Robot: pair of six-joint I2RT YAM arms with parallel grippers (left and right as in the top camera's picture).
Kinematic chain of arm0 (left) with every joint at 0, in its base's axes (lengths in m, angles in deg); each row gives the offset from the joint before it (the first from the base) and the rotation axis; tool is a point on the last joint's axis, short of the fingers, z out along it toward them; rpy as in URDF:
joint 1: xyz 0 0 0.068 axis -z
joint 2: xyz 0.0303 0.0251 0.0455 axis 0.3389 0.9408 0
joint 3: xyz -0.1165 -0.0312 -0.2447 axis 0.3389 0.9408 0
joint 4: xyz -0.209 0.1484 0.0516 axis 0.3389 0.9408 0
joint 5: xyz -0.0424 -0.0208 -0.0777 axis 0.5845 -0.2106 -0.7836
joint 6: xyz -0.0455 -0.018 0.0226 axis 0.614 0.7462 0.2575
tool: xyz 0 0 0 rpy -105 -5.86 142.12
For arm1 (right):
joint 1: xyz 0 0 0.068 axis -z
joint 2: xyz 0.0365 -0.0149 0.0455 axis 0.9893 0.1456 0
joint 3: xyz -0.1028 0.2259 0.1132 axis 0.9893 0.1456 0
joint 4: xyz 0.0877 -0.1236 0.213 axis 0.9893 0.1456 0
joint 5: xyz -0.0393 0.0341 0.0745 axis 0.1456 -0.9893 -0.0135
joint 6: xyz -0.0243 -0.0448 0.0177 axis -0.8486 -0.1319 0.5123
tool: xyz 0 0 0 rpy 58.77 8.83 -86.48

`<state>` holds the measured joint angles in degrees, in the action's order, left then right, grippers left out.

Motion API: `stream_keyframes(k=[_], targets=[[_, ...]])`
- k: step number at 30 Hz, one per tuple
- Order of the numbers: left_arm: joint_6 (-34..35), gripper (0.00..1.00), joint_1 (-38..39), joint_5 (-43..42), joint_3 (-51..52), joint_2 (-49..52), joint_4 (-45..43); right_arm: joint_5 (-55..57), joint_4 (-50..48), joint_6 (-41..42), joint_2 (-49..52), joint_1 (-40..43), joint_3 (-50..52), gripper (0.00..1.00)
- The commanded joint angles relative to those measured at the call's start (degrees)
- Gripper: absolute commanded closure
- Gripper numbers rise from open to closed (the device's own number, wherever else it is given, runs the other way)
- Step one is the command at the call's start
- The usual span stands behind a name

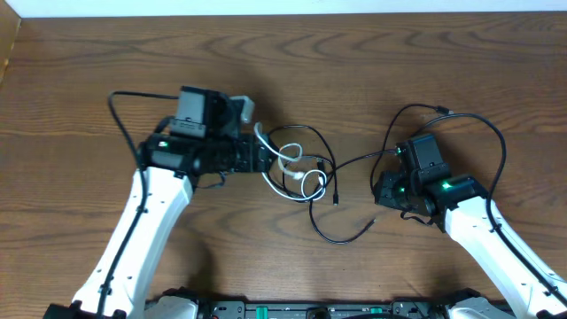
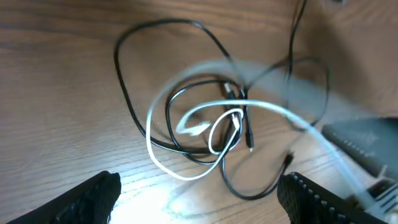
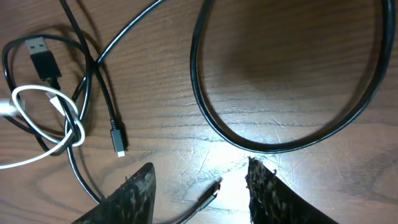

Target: Untangle cables

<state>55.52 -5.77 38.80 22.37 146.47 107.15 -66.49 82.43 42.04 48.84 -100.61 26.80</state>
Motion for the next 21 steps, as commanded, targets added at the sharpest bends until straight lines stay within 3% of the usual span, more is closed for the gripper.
stream_keyframes(k=[1, 7, 14, 17, 21], targets=[[-2.0, 0.14, 2.8, 6.4, 0.1, 4.2, 0.0, -0.8, 0.0, -1.0, 0.2, 0.1, 0.2, 0.56], [-0.7, 0.14, 4.2, 6.9, 0.1, 11.1, 1.0, -0.8, 0.0, -1.1, 0.2, 0.1, 0.2, 0.55], [-0.4, 0.14, 4.1, 9.8, 0.0, 11.5, 2.2, -0.8, 0.0, -1.7, 0.2, 0.1, 0.2, 0.55], [0.3, 0.15, 4.2, 6.1, -0.5, 10.7, 2.1, -0.8, 0.0, -1.7, 0.2, 0.1, 0.2, 0.55], [-4.7, 0.21, 4.2, -9.3, -0.7, 8.5, -0.5, -0.8, 0.0, -1.7, 0.2, 0.1, 0.2, 0.55]])
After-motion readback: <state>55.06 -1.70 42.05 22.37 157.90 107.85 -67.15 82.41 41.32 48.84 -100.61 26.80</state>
